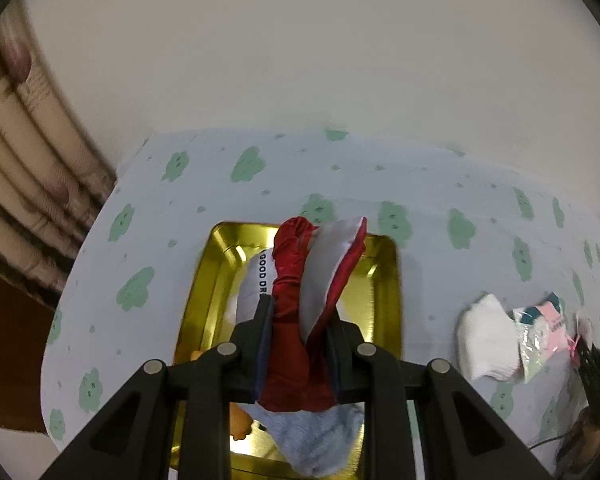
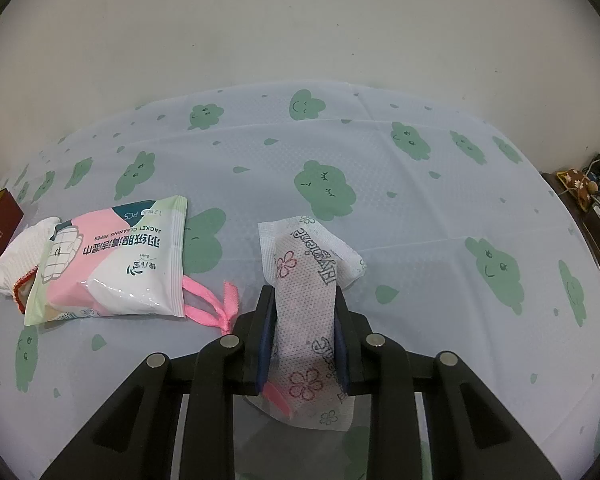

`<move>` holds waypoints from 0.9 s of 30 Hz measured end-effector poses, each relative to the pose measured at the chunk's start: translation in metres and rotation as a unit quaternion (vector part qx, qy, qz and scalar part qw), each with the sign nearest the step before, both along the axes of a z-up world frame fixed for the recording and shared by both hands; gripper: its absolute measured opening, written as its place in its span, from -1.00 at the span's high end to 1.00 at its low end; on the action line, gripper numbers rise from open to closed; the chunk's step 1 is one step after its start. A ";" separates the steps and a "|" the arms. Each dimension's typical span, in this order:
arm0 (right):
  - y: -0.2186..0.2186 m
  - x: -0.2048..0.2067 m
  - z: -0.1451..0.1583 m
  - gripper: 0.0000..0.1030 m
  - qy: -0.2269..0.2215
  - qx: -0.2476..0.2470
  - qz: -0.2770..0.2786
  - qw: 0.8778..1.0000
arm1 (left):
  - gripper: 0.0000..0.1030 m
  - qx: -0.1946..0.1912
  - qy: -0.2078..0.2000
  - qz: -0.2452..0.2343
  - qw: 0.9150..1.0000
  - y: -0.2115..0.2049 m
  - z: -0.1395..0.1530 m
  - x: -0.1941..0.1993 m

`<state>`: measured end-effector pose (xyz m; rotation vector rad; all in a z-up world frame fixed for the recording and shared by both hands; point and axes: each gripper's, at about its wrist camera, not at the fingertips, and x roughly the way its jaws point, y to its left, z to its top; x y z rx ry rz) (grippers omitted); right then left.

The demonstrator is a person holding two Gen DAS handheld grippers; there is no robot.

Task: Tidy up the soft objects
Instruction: 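Carry the red-and-white hat over the gold tin while right gripper holds the pad, then lower the red-and-white hat into the tin and open left gripper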

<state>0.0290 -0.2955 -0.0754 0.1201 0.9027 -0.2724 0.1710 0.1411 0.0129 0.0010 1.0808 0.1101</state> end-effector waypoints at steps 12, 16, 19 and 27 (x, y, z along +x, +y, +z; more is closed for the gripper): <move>0.000 0.000 0.000 0.50 0.000 -0.001 0.000 1.000 | 0.54 -0.008 0.029 0.009 0.999 0.014 -0.030 0.017; 0.000 0.000 0.000 0.50 0.000 -0.002 0.000 1.000 | 0.50 -0.018 0.035 0.011 0.999 0.010 -0.042 0.022; 0.000 0.000 0.000 0.50 0.000 -0.002 0.000 1.000 | 0.49 -0.024 0.044 0.008 0.999 0.007 -0.047 0.024; 0.001 0.000 -0.001 0.50 0.000 -0.002 -0.001 1.000 | 0.20 -0.091 0.047 0.010 0.995 0.012 -0.050 0.022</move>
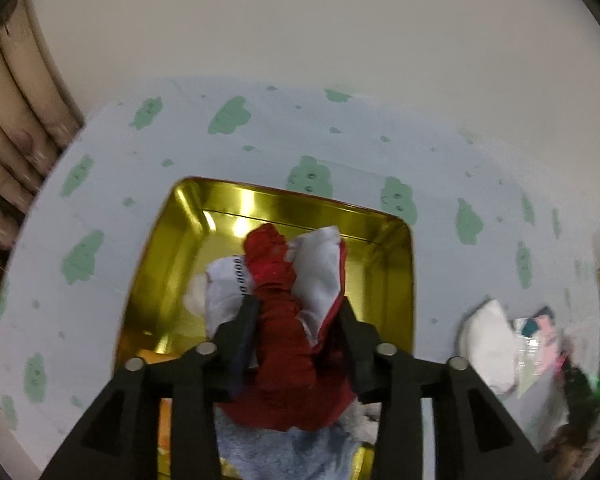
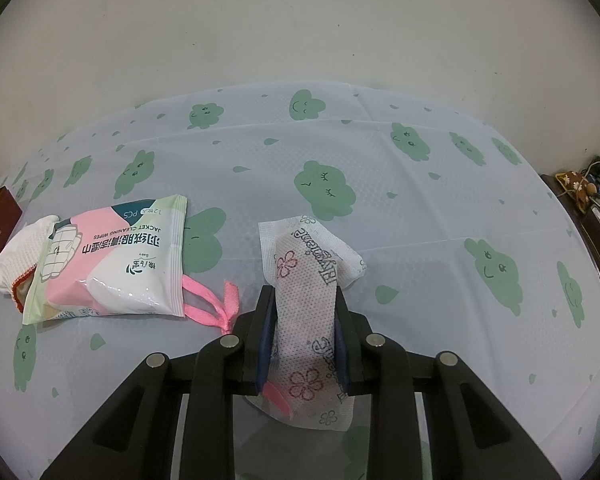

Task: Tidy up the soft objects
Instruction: 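Lower the red-and-white hat into the tin and open left gripper, then carry the flower-print pad into the tin and open right gripper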

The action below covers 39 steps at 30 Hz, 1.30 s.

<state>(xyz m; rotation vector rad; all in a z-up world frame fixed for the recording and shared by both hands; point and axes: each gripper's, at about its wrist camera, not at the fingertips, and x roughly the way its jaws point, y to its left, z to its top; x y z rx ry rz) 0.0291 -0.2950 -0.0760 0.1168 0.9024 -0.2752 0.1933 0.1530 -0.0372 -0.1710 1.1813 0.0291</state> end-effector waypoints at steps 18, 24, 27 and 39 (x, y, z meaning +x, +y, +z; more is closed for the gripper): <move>0.000 0.000 0.000 0.51 -0.002 0.005 0.000 1.000 | 0.00 -0.002 -0.088 -0.021 0.996 -0.004 0.055 -0.069; -0.010 -0.004 0.001 0.61 -0.012 0.023 -0.004 1.000 | 0.00 0.010 -0.110 0.010 0.994 0.017 0.051 -0.113; -0.013 -0.010 0.006 0.61 -0.011 0.009 -0.007 1.000 | 0.00 0.033 -0.118 0.020 0.992 0.027 0.048 -0.130; -0.018 -0.031 0.045 0.61 -0.021 -0.015 -0.019 0.999 | -0.01 0.052 -0.137 0.029 0.989 0.040 0.039 -0.158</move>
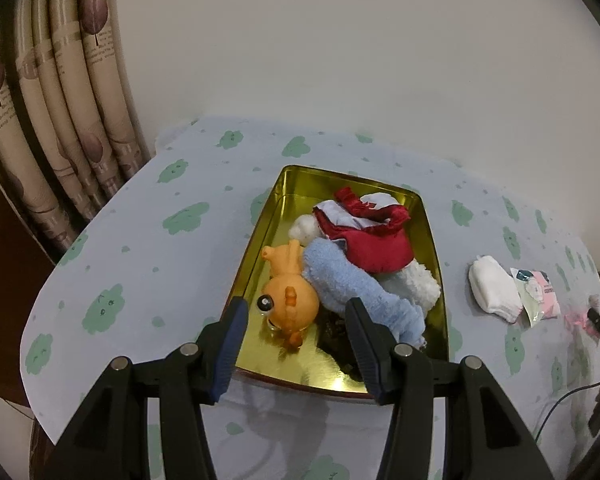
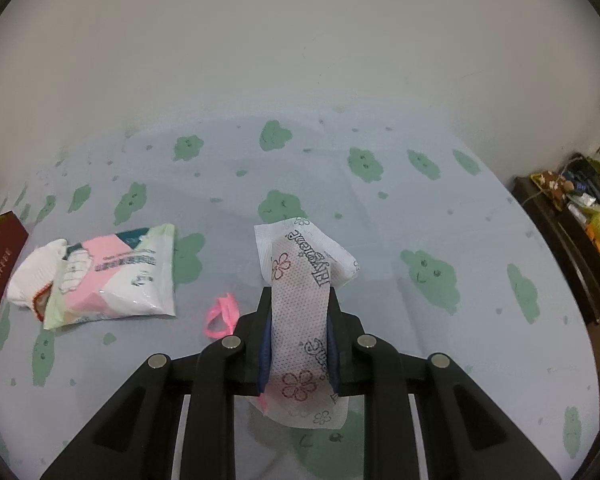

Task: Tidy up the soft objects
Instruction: 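Carry the flower-print pad into the tin and open right gripper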

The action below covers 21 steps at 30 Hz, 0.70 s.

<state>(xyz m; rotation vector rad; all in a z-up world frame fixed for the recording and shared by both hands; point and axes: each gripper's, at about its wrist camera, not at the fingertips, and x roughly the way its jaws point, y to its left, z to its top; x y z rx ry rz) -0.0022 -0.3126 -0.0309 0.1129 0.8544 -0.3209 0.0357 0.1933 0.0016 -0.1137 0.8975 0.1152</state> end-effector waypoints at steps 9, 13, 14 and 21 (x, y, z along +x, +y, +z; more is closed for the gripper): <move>0.065 0.016 0.036 0.61 -0.020 0.019 0.080 0.996 | -0.01 0.000 -0.005 0.025 1.000 0.017 -0.001 -0.015; 0.121 0.027 0.046 0.61 -0.020 0.027 0.148 0.988 | -0.01 0.003 -0.007 0.052 0.999 0.032 0.000 -0.027; 0.134 0.029 0.048 0.61 -0.019 0.025 0.162 0.986 | -0.01 0.009 -0.008 0.059 0.998 0.035 0.000 -0.031; 0.242 0.042 0.058 0.61 -0.013 0.027 0.279 0.960 | -0.01 0.028 -0.012 0.081 0.996 0.050 -0.008 -0.042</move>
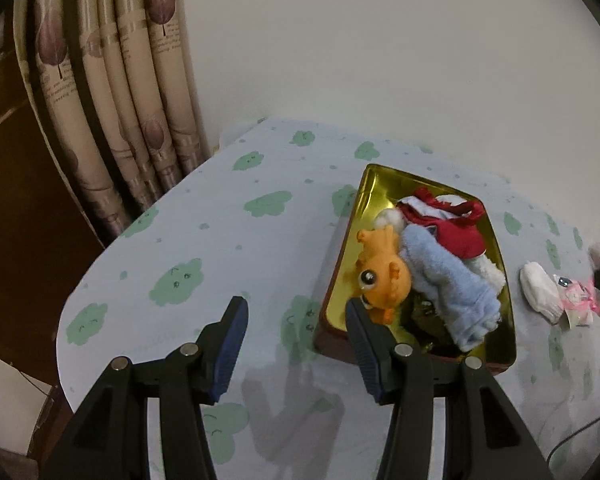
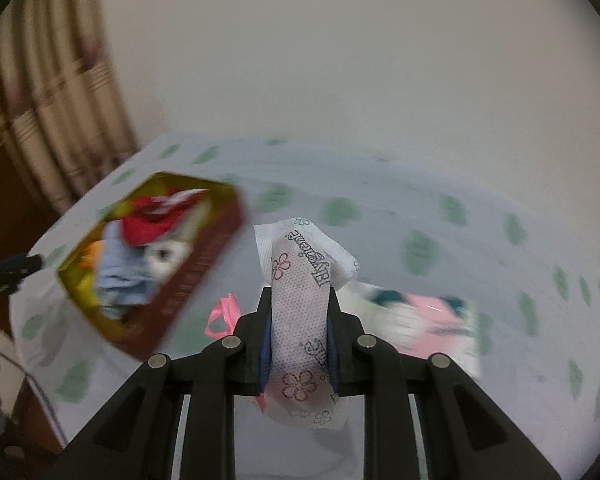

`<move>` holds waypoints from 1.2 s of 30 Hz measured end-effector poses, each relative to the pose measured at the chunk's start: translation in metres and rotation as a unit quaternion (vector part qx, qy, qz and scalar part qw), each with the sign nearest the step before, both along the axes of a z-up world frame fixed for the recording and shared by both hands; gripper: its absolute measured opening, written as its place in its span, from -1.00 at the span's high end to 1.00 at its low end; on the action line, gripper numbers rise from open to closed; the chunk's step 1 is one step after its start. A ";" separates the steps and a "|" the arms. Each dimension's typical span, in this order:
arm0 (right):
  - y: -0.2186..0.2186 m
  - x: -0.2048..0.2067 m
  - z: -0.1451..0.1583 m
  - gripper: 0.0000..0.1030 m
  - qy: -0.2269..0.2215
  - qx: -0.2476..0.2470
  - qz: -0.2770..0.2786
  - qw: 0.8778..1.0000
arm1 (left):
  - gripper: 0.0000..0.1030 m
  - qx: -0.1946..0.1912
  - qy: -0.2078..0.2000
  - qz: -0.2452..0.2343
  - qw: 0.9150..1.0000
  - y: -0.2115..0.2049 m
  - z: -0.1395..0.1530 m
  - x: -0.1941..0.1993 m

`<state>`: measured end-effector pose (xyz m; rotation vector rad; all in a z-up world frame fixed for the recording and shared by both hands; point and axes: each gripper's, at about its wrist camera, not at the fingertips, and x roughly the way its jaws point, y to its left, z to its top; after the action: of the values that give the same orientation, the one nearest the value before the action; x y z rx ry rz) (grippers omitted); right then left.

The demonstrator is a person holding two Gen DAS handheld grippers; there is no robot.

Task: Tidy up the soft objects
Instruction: 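Carry the flower-print pad into the tin and open right gripper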

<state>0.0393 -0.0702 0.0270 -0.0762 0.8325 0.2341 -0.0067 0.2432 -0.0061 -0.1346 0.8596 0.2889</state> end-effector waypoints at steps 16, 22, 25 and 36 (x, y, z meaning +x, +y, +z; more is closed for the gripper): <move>0.144 0.056 -0.043 0.61 0.049 -0.047 0.107 0.992 | -0.01 -0.011 -0.019 0.033 0.999 0.024 -0.008 -0.007; 0.167 0.079 -0.049 0.61 0.049 -0.040 0.105 0.993 | -0.01 -0.007 -0.004 0.019 1.000 0.018 -0.015 -0.003; 0.173 0.087 -0.051 0.61 0.053 -0.029 0.105 0.993 | -0.01 -0.001 -0.004 0.022 1.000 0.018 -0.015 -0.004; 0.178 0.080 -0.052 -0.38 0.050 -0.031 0.102 0.993 | -0.01 -0.024 -0.004 0.035 0.999 0.028 -0.016 -0.004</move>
<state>0.1197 0.1074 -0.0246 -0.2096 0.9326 0.4081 -0.0105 0.2709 -0.0221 -0.2095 0.8552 0.3326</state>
